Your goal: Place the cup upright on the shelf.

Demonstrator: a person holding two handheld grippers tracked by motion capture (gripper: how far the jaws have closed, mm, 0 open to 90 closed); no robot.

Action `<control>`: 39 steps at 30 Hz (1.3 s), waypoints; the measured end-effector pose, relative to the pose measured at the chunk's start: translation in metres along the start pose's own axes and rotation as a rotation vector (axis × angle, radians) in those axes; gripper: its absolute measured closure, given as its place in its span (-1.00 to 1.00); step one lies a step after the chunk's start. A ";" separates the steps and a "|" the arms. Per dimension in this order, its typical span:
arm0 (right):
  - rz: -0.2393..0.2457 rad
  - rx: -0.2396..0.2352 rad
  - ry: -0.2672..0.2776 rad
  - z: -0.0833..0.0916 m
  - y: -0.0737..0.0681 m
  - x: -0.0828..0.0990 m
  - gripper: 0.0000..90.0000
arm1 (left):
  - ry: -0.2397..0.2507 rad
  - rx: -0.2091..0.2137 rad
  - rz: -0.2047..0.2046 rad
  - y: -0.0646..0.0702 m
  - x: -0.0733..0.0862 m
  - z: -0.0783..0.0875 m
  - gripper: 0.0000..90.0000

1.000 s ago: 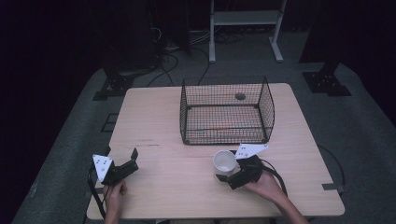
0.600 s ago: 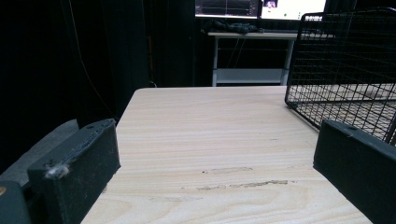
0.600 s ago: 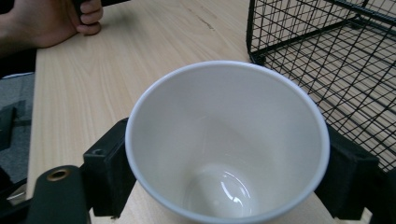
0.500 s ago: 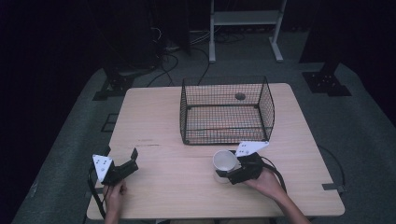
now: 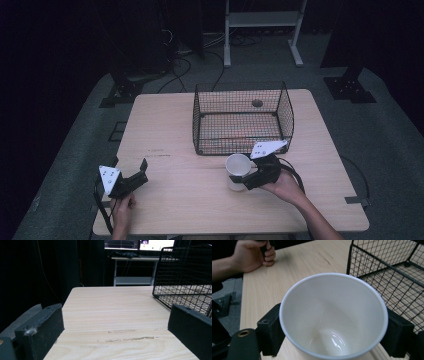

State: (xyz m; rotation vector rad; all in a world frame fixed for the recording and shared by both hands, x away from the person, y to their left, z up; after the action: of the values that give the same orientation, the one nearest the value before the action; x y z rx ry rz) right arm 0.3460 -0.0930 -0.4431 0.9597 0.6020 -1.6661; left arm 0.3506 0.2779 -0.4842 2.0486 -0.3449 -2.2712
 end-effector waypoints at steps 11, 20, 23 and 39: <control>-0.013 -0.013 0.017 0.007 0.012 -0.014 -0.58 | -0.001 0.001 -0.007 0.001 0.000 0.000 -1.00; -0.001 -0.010 0.032 0.015 0.021 -0.033 -0.58 | -0.003 0.000 -0.008 0.000 0.000 0.000 -1.00; -0.004 -0.008 0.038 0.016 0.026 -0.038 -0.58 | -0.001 0.000 -0.003 0.001 0.000 0.000 -1.00; -0.023 0.010 0.060 0.019 0.050 -0.063 -0.58 | -0.001 -0.002 -0.009 0.001 0.000 0.000 -1.00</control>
State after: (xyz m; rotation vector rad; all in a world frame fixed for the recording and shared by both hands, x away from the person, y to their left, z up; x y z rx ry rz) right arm 0.3943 -0.0888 -0.3763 1.0164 0.6484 -1.6668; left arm 0.3506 0.2765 -0.4843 2.0525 -0.3340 -2.2769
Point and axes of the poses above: each handheld gripper's, and its own axes: z roughly backward along the jaws, x roughly out of its underside, y roughly to its right, the point moved 7 cm from there along -z, roughly forward along the jaws, and after that the axes turned 11 degrees about z, right-handed, at the moved point
